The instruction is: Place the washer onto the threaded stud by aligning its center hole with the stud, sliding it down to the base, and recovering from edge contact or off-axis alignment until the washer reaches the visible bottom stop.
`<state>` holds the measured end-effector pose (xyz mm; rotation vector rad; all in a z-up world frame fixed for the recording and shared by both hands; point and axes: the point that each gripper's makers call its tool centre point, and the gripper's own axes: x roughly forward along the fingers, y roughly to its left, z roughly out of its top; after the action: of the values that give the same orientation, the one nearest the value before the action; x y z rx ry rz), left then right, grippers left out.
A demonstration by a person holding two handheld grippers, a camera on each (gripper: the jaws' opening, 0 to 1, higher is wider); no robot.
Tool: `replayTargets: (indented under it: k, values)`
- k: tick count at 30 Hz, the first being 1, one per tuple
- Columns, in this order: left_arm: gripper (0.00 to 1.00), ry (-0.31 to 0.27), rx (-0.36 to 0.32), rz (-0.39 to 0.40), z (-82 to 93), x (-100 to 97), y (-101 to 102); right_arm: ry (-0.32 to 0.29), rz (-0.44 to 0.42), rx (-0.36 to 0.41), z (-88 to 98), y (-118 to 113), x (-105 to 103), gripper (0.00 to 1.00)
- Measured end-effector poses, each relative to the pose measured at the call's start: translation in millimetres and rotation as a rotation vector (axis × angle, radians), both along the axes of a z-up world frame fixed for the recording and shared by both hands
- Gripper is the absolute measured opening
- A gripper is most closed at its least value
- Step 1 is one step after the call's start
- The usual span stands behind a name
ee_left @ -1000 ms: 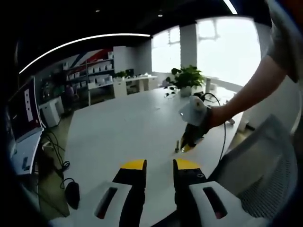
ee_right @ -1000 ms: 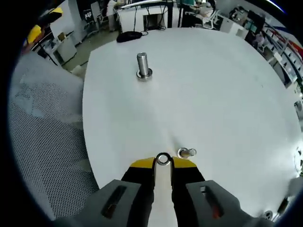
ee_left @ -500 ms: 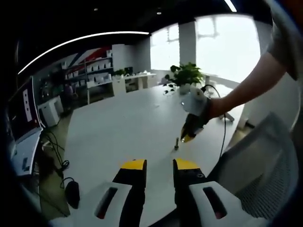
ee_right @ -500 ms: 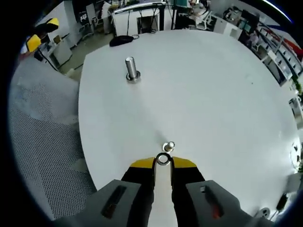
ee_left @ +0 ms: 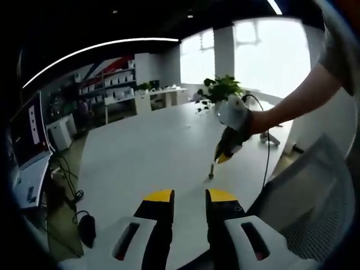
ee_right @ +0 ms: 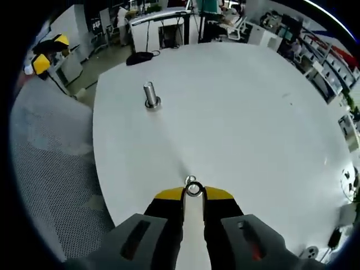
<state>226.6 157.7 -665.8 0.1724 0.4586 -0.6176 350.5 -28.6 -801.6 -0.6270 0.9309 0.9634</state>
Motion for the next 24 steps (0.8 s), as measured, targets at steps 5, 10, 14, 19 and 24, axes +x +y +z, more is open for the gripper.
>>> replayTargets:
  k: [5,10,14,19,24]
  values:
    - [0.2,-0.001,0.0,0.001,0.0,0.5,0.3,-0.011,0.044,-0.019,-2.4,5.6,-1.4,0.13]
    - [0.2,-0.001,0.009,0.0,-0.8,0.2,0.1,-0.009,0.066,-0.033,-6.5,8.4,-0.5,0.13]
    - [0.2,-0.004,0.01,0.002,-0.1,0.3,0.5,-0.007,0.081,-0.039,-7.1,11.2,0.0,0.13]
    - [0.2,-0.004,0.015,0.001,-0.7,0.2,0.4,0.003,0.085,-0.053,-12.3,10.5,1.3,0.13]
    - [0.2,-0.007,0.016,0.004,-0.2,0.4,1.0,0.01,0.099,-0.069,-16.6,11.4,1.0,0.14]
